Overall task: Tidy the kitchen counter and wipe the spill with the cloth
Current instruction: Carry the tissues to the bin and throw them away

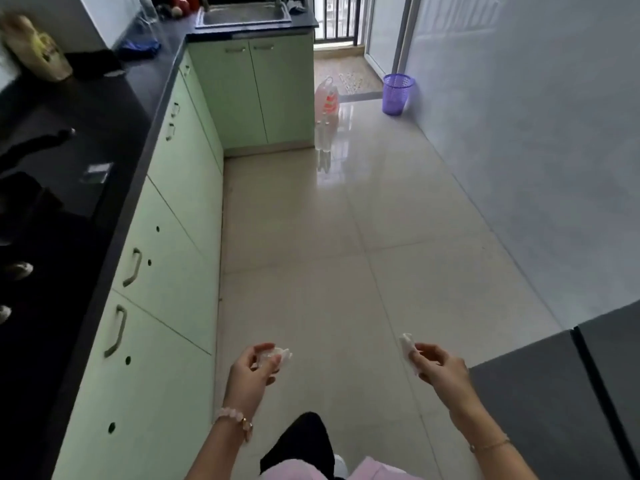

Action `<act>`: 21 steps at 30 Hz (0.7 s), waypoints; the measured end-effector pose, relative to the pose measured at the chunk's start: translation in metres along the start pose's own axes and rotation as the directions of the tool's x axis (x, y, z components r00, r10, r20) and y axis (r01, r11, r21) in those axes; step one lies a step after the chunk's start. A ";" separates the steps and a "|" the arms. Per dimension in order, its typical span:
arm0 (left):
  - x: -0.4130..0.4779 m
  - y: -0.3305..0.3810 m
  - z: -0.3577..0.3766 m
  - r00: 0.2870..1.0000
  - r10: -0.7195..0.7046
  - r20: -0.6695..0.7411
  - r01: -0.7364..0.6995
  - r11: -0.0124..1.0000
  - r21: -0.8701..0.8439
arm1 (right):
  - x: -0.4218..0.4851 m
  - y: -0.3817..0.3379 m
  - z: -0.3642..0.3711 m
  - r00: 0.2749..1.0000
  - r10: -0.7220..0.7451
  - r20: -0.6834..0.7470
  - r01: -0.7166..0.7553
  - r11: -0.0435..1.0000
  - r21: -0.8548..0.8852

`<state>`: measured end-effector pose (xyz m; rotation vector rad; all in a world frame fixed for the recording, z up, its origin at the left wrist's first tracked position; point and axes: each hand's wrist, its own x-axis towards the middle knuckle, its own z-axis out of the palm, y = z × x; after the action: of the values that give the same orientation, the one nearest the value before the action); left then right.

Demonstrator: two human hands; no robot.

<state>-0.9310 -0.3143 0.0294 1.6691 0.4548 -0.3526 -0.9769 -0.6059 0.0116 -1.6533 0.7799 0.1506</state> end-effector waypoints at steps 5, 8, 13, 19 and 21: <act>0.088 0.007 0.043 0.990 -0.137 0.041 0.136 0.990 0.026 | 0.085 -0.011 0.004 0.989 0.149 -0.002 -0.148 0.987 0.058; 0.154 0.021 0.071 0.978 -0.193 0.073 0.187 0.979 0.085 | 0.140 -0.009 0.002 0.966 0.255 -0.033 -0.253 0.966 0.048; 0.271 0.091 0.119 0.963 -0.232 0.139 0.202 0.959 0.198 | 0.212 -0.016 -0.018 0.864 0.484 -0.137 -0.484 0.875 0.037; 0.416 0.209 0.198 0.952 -0.158 0.264 0.074 0.950 0.303 | 0.296 -0.084 -0.040 0.820 0.523 -0.231 -0.523 0.850 0.066; 0.459 0.240 0.227 0.944 -0.135 0.301 0.035 0.948 0.317 | 0.332 -0.108 -0.044 0.809 0.545 -0.220 -0.541 0.837 0.084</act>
<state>-0.4073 -0.5231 -0.0155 1.8523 0.2366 -0.7804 -0.6766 -0.7773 -0.0556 -1.4027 1.4294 0.3537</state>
